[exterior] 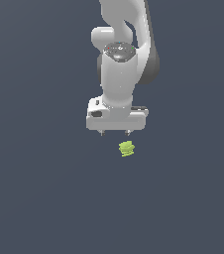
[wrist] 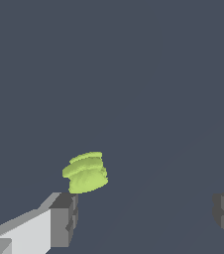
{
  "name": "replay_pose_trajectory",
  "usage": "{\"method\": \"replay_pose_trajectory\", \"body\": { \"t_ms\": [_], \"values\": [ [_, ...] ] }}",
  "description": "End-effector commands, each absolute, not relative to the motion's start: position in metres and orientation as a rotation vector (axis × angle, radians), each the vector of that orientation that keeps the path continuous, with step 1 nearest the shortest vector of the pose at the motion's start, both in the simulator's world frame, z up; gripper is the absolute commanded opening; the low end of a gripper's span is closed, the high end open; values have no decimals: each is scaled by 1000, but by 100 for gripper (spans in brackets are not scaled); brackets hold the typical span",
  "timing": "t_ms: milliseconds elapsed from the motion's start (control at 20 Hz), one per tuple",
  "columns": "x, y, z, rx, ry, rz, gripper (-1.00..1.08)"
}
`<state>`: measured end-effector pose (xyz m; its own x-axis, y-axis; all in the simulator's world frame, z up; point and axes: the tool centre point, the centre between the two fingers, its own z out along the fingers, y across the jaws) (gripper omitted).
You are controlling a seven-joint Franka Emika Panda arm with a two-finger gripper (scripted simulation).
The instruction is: Pick up the object and move it to a goal position.
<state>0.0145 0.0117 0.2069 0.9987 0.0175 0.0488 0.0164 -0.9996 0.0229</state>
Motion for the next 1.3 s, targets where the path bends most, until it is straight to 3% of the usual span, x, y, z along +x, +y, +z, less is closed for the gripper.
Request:
{"method": "replay_pose_trajectory", "body": {
  "t_ms": [0, 1250],
  "values": [
    [14, 12, 207, 3118, 26, 76, 100],
    [15, 3, 199, 3113, -122, 55, 100]
  ]
}}
